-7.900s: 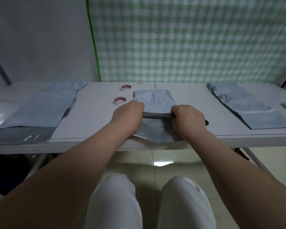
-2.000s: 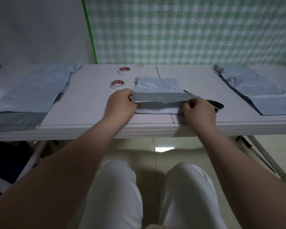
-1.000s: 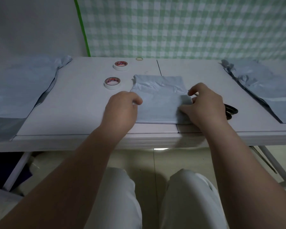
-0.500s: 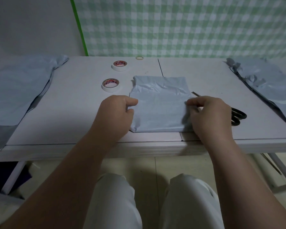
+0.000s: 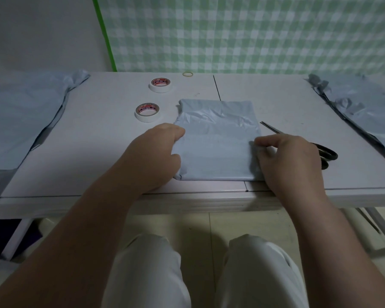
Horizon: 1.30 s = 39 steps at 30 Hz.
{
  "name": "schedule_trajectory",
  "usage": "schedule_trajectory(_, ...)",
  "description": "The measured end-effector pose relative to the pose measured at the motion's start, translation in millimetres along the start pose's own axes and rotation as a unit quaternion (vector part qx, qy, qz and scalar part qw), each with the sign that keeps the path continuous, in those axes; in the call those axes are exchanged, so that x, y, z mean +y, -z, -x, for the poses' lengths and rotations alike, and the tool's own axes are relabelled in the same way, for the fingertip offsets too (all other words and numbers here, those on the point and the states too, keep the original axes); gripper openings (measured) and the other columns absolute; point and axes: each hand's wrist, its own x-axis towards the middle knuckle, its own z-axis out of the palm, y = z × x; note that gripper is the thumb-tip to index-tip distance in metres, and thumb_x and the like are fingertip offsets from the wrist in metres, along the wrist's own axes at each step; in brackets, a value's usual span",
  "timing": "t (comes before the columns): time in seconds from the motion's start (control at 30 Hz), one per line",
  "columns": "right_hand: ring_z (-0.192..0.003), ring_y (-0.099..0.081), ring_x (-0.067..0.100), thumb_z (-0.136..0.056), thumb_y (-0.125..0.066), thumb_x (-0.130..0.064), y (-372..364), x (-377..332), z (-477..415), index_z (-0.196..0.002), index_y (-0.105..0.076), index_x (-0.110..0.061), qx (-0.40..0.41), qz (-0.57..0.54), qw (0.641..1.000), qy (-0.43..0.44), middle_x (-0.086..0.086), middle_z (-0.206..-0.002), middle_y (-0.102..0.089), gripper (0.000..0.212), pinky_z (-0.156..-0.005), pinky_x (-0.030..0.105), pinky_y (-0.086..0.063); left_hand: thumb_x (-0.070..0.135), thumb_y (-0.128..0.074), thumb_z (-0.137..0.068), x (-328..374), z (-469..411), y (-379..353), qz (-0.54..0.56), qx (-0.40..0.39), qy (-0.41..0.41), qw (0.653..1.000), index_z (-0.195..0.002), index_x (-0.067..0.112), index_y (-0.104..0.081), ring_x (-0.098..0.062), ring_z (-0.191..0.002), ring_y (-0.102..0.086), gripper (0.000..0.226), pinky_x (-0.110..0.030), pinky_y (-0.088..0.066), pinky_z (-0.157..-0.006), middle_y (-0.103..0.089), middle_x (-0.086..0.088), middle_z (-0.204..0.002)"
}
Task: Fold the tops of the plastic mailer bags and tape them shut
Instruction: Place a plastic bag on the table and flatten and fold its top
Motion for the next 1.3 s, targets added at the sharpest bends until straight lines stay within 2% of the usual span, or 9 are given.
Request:
schedule_trajectory(0.07,-0.095,-0.06,0.032,-0.09,-0.054,-0.015,0.8,-0.9,1.8,-0.108,-0.071,-0.026,0.001,0.003,1.0,-0.007,0.007,-0.11,-0.068,0.027,-0.079,0.033,-0.043,0.002,-0.049,-0.082,1.8,0.3,0.4,0.001,0.0,-0.005,1.0,-0.131,0.009,-0.05,-0.019,-0.127,-0.04,0.05,-0.023,-0.028,-0.098,-0.048,-0.004,-0.137)
schedule_trajectory(0.17,-0.095,-0.059,0.033,-0.09,-0.053,-0.016,2.2,-2.8,4.0,-0.105,-0.072,-0.03,0.007,0.004,1.0,-0.016,0.007,-0.11,-0.067,0.028,-0.075,0.035,-0.045,-0.005,-0.046,-0.083,2.9,2.9,1.6,-0.017,0.002,-0.014,1.0,-0.138,0.01,-0.043,-0.018,-0.132,-0.036,0.057,-0.019,-0.022,-0.102,-0.04,-0.001,-0.146)
schedule_trajectory(0.3,-0.099,-0.057,0.031,-0.092,-0.048,-0.015,4.0,-8.2,7.5,-0.106,-0.07,-0.031,-0.001,0.031,0.999,-0.041,0.005,-0.113,-0.065,0.031,-0.071,0.033,-0.042,-0.007,-0.044,-0.081,7.6,9.0,2.4,-0.059,-0.003,-0.031,0.998,-0.13,0.004,-0.044,-0.028,-0.114,-0.05,0.05,-0.036,-0.039,-0.096,-0.037,-0.002,-0.142)
schedule_trajectory(0.4,-0.086,-0.05,0.027,-0.087,-0.047,-0.004,0.3,-10.9,10.6,-0.099,-0.07,-0.023,-0.013,0.085,0.996,-0.031,0.002,-0.111,-0.061,0.032,-0.061,0.029,-0.031,0.0,-0.041,-0.083,5.3,6.4,-1.4,-0.108,-0.02,-0.051,0.993,-0.124,0.0,-0.048,-0.033,-0.108,-0.055,0.042,-0.043,-0.046,-0.09,-0.041,-0.011,-0.137)
schedule_trajectory(0.47,-0.078,-0.039,0.021,-0.086,-0.046,-0.003,-1.2,-12.2,12.4,-0.098,-0.069,-0.022,-0.015,0.113,0.993,-0.023,-0.001,-0.111,-0.059,0.032,-0.057,0.028,-0.024,0.007,-0.034,-0.077,8.8,6.1,-0.9,-0.156,0.022,-0.072,0.985,-0.105,-0.003,-0.057,-0.04,-0.096,-0.058,0.038,-0.043,-0.054,-0.073,-0.047,-0.024,-0.126)
schedule_trajectory(0.57,-0.09,-0.05,0.023,-0.09,-0.044,-0.006,-1.3,-13.3,14.8,-0.104,-0.067,-0.024,-0.015,0.124,0.992,-0.023,-0.005,-0.119,-0.057,0.032,-0.06,0.028,-0.024,0.009,-0.03,-0.065,21.7,6.9,-4.5,-0.204,0.096,-0.079,0.971,-0.081,0.005,-0.063,-0.039,-0.081,-0.062,0.037,-0.037,-0.052,-0.059,-0.054,-0.027,-0.125)
schedule_trajectory(0.7,-0.099,-0.054,0.023,-0.093,-0.043,-0.008,-2.9,-12.7,16.4,-0.105,-0.067,-0.024,-0.008,0.123,0.992,-0.018,-0.007,-0.12,-0.057,0.031,-0.059,0.029,-0.024,0.014,-0.04,-0.083,30.6,7.5,-36.3,-0.211,0.079,-0.145,0.964,-0.114,0.004,-0.064,-0.036,-0.103,-0.062,0.04,-0.046,-0.049,-0.086,-0.059,-0.022,-0.126)
schedule_trajectory(0.8,-0.095,-0.054,0.022,-0.098,-0.038,-0.014,-3.8,-11.2,16.7,-0.104,-0.067,-0.023,0.004,0.127,0.992,-0.016,-0.008,-0.119,-0.058,0.031,-0.057,0.028,-0.023,0.03,-0.026,-0.093,27.2,18.3,-46.3,-0.215,0.069,-0.1,0.969,-0.133,0.01,-0.054,-0.037,-0.119,-0.056,0.053,-0.053,-0.044,-0.092,-0.054,-0.016,-0.135)
schedule_trajectory(1.3,-0.104,-0.056,0.027,-0.096,-0.04,-0.017,-6.2,-10.8,18.4,-0.118,-0.065,-0.03,0.02,0.106,0.993,-0.04,-0.01,-0.13,-0.056,0.036,-0.067,0.028,-0.029,0.04,-0.029,-0.091,28.9,25.9,-50.5,-0.163,0.106,-0.046,0.98,-0.137,0.027,-0.05,-0.04,-0.127,-0.047,0.053,-0.057,-0.034,-0.102,-0.049,-0.005,-0.143)
